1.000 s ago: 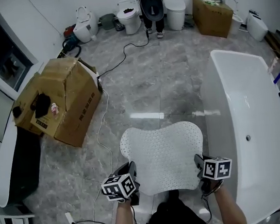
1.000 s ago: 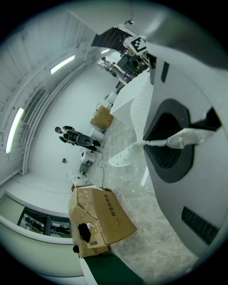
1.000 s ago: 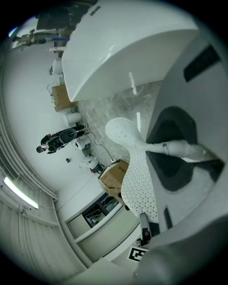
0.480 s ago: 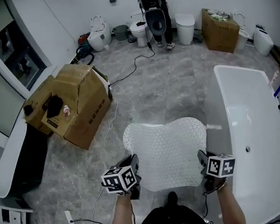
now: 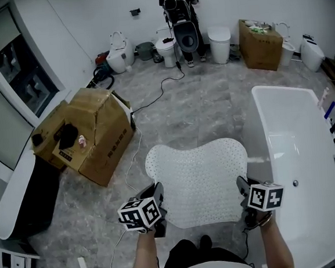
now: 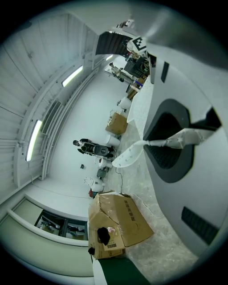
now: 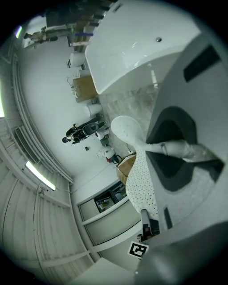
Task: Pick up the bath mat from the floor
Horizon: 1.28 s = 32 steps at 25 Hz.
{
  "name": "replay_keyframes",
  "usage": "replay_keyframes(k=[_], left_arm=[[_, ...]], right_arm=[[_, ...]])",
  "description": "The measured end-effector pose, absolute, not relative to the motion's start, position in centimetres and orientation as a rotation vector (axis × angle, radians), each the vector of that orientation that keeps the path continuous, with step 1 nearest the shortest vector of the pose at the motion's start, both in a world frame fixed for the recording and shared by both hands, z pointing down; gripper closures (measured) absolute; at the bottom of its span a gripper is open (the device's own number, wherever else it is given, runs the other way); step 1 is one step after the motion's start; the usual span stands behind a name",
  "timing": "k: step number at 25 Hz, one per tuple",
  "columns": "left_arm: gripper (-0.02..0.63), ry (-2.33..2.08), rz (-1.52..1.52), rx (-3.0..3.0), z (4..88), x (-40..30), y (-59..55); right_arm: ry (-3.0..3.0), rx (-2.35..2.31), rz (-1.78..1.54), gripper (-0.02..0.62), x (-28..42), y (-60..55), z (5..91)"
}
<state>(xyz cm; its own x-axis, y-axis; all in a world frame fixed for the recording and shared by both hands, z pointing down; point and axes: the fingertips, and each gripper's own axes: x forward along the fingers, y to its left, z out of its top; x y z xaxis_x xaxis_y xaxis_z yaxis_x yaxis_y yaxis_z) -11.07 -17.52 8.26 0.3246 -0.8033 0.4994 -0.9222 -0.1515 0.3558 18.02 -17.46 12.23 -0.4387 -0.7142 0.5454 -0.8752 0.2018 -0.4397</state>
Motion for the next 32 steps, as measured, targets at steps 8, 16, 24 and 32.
replay_keyframes(k=[8,16,24,32], left_arm=[[0.591,-1.510,0.263,1.999,7.8,-9.9,-17.8],[0.590,-1.504,0.245,2.018,7.4,-8.9,-18.0],[0.590,-1.501,0.236,2.045,6.9,-8.6,-18.1],[0.589,-1.497,0.217,2.054,6.4,-8.6,-17.8]], right_arm=[[-2.284,1.544,1.046,0.569,19.0,-17.9,11.3],[-2.282,1.570,0.992,0.571,19.5,-18.0,11.3],[-2.283,1.589,0.959,0.571,19.2,-17.9,11.1],[-2.294,1.585,0.934,0.571,18.9,-17.2,10.8]])
